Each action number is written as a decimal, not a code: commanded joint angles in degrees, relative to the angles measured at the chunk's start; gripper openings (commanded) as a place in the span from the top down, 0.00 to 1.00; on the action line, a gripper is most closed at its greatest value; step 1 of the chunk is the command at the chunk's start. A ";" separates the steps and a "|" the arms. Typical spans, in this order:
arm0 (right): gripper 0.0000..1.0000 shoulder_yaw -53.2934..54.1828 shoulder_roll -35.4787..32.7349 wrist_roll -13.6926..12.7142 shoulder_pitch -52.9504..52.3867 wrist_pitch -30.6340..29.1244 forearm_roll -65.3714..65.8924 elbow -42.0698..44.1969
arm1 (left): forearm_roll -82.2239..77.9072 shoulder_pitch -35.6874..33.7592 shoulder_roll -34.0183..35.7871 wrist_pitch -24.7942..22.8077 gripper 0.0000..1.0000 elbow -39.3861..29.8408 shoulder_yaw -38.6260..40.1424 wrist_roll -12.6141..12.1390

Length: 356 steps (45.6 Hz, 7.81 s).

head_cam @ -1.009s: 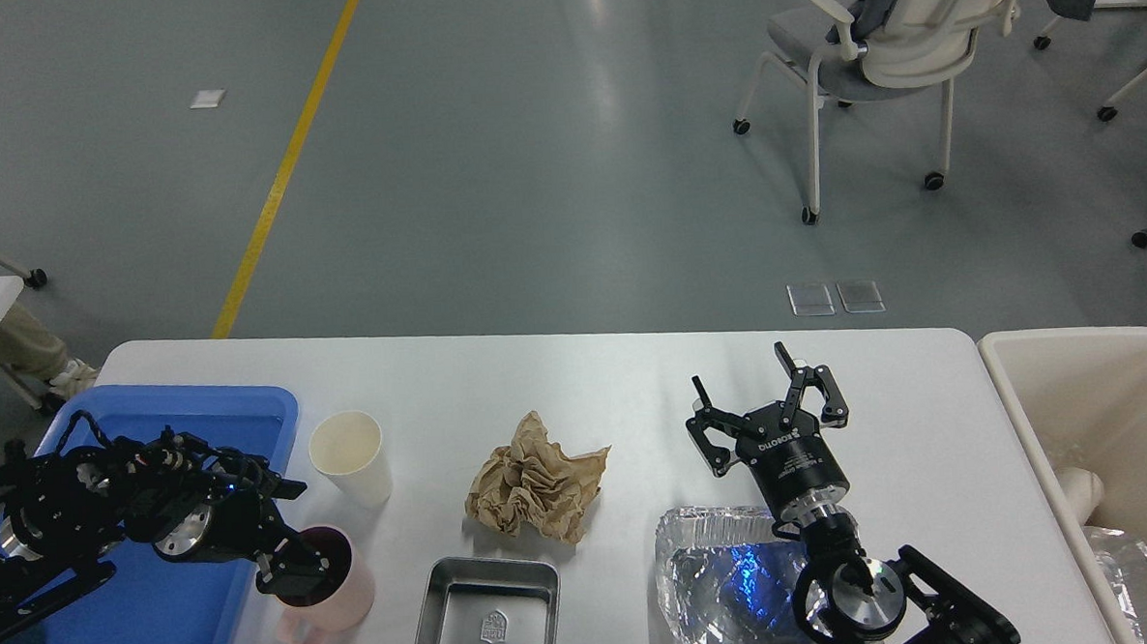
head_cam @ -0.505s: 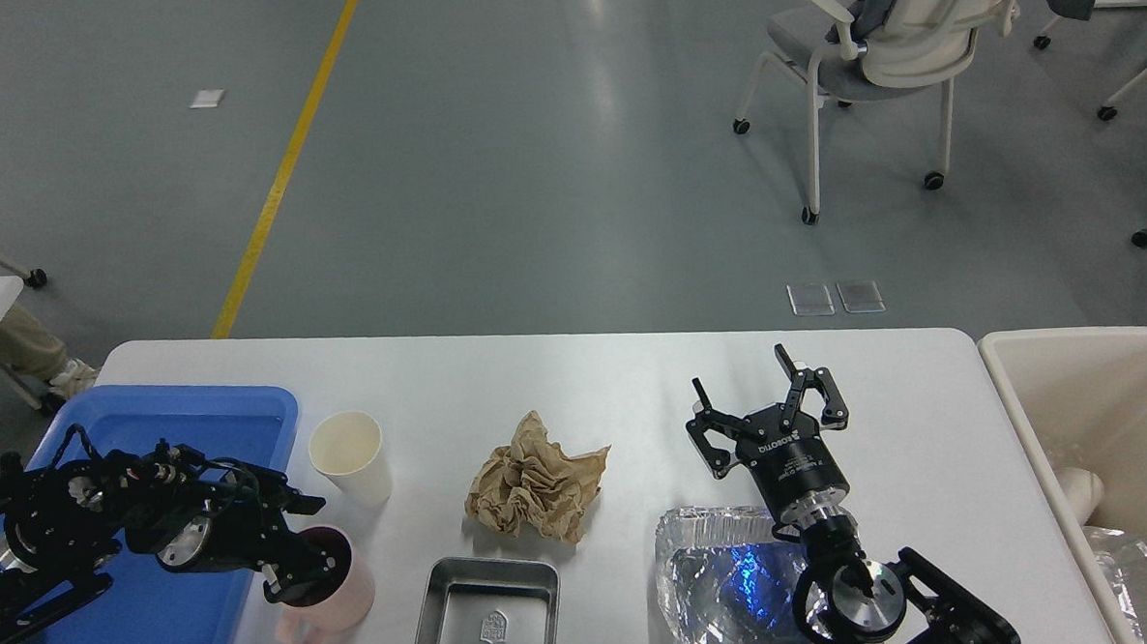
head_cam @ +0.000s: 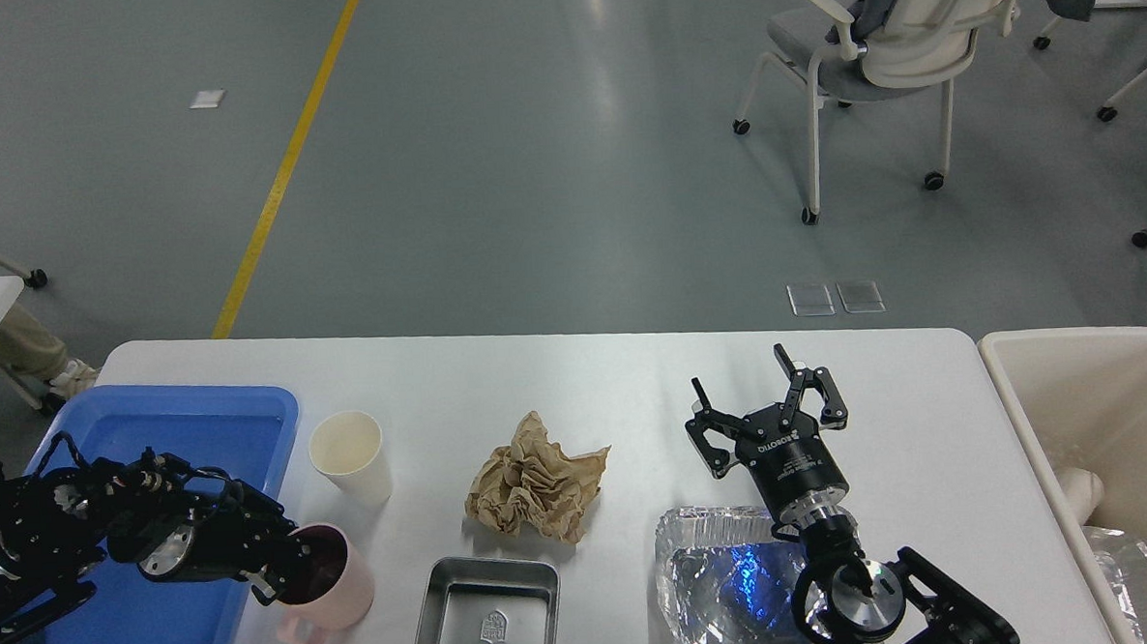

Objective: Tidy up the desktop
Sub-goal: 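Reach the left gripper to the pink mug and grasp it, then lift the pink mug with the left gripper into the blue tray, then release the pink mug and raise the left gripper, then reach the left gripper to the small steel tray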

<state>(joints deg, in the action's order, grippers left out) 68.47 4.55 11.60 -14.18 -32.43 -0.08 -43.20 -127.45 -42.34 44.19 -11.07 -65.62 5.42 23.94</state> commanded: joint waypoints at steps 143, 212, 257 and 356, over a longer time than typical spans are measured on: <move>0.00 -0.09 -0.07 0.00 1.08 0.00 0.16 0.04 | 14.60 8.85 20.67 16.34 0.56 4.80 -2.26 4.80; 0.00 -1.76 -0.77 -0.26 0.99 -0.09 0.16 0.57 | 83.42 18.87 47.92 16.17 0.03 -34.93 1.17 -20.78; 0.00 -3.08 -0.86 -0.35 0.47 -0.17 0.16 0.04 | 50.49 1.48 38.35 2.20 0.03 -12.87 12.16 -6.80; 0.00 -2.55 -0.68 0.00 -0.76 -0.26 -0.01 -0.13 | 0.71 -22.79 -23.36 -15.03 0.06 -14.36 -21.51 3.74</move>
<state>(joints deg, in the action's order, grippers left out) 65.87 3.99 11.60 -15.00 -32.70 -0.09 -43.29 -126.74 -65.42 23.02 -25.73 -80.84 -16.09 27.66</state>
